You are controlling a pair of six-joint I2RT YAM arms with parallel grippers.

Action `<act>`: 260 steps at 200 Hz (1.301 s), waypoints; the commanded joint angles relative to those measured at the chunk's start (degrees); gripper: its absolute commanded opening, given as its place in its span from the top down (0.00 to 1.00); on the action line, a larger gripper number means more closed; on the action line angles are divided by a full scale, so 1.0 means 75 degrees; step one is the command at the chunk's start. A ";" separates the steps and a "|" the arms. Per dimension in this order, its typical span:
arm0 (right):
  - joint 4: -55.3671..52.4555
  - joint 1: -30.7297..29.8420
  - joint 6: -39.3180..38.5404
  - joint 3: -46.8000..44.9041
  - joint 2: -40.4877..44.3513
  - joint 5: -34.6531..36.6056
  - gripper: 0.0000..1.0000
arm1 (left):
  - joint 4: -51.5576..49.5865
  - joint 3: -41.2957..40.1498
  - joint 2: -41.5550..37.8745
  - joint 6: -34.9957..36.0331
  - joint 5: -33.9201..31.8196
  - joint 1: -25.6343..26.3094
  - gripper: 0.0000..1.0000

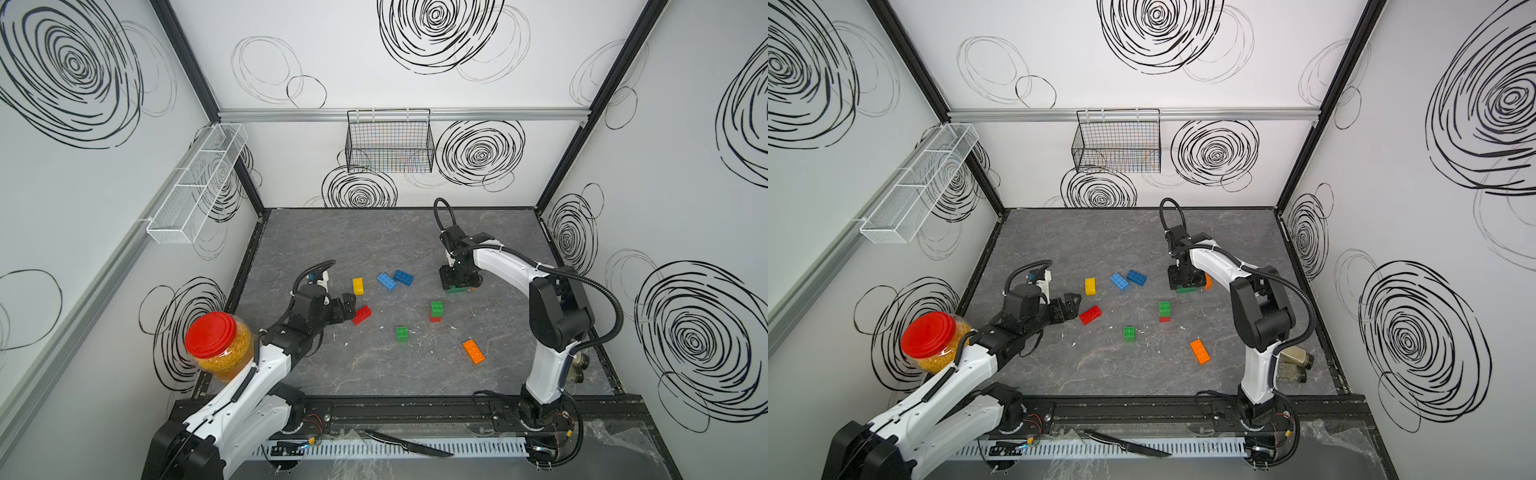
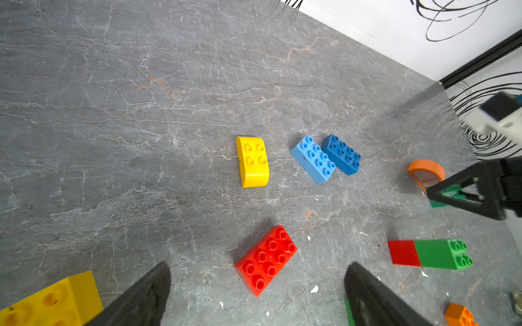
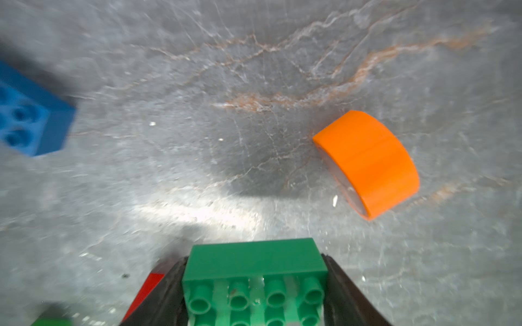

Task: Assemble an ice cream with lego
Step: Pick up the lego brick from the center of the board, then assemble the lego brick with the lego brick.

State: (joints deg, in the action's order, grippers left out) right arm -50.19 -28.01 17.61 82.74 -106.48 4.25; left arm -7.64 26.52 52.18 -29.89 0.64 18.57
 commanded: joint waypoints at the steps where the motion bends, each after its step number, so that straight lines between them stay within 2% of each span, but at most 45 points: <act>1: -0.0973 -0.0228 0.0604 0.0333 0.0474 -0.0195 0.44 | 0.0239 0.0218 0.0172 0.0035 0.0069 0.0087 0.01; 62: -0.1560 -0.1109 0.1639 0.0613 0.0931 -0.0793 0.44 | 0.0512 0.0249 0.0516 0.0130 0.0215 0.0178 0.01; 112: -0.1679 -0.1706 0.2237 0.0541 0.0774 -0.0713 0.44 | 0.0550 0.0139 0.0402 0.0084 0.0230 0.0179 0.01; 260: -0.1558 -0.1940 0.2372 -0.0021 0.0562 -0.0074 0.45 | 0.0457 0.0070 0.0216 0.0036 0.0189 0.0165 0.01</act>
State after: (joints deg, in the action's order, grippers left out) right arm -59.90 -41.93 34.70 83.83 -101.43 2.24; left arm -5.89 26.70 54.63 -29.58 1.93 19.77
